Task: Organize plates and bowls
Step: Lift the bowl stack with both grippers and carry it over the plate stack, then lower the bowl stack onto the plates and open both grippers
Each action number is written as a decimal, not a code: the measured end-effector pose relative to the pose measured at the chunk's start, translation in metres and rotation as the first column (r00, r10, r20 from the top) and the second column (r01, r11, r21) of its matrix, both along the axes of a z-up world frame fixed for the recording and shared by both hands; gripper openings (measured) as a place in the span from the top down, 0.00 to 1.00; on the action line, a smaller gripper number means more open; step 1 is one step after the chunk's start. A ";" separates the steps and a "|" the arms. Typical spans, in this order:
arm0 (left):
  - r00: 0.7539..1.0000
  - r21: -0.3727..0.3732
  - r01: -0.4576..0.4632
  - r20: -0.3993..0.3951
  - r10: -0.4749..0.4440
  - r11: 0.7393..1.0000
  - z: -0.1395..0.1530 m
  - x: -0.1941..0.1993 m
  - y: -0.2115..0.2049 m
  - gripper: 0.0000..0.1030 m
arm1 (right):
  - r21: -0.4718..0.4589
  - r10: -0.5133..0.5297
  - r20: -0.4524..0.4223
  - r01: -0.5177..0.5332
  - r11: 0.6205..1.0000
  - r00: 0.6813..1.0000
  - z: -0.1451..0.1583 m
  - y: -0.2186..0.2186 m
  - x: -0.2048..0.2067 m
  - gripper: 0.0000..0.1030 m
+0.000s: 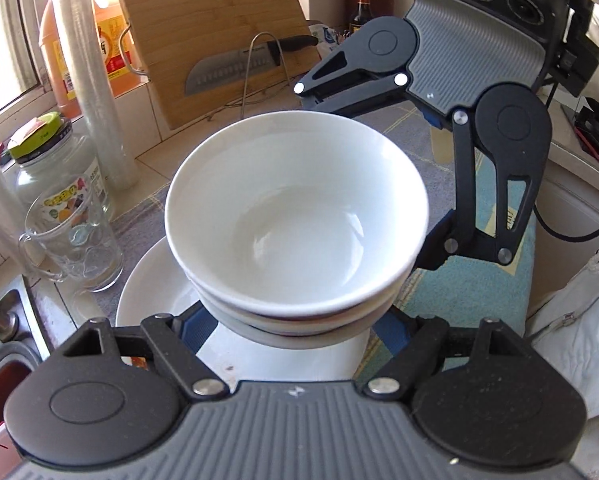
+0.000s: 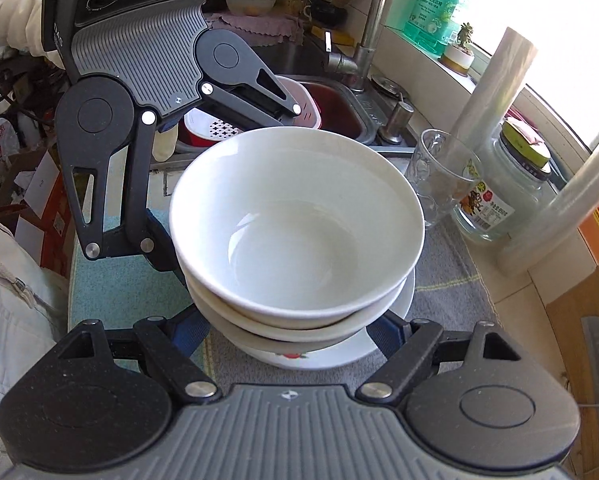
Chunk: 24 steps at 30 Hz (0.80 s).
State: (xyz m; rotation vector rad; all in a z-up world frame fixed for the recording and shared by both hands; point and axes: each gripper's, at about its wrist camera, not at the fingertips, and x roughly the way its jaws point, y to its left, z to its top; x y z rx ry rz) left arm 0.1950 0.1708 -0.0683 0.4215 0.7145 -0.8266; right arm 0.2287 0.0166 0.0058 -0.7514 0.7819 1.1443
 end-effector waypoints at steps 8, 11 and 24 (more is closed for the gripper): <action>0.999 0.010 -0.028 -0.022 0.028 1.000 -0.012 0.024 0.014 0.20 | -0.018 -0.024 -0.018 0.023 1.000 1.000 -0.015 0.017 0.018 0.16; 0.999 0.013 -0.026 -0.030 0.026 1.000 -0.015 0.028 0.018 0.20 | -0.018 -0.037 -0.028 0.037 0.999 0.999 -0.018 0.018 0.022 0.16; 0.999 0.005 -0.022 -0.044 0.022 1.000 -0.020 0.036 0.021 0.21 | -0.012 -0.079 -0.062 0.079 0.997 0.995 -0.024 0.017 0.031 0.17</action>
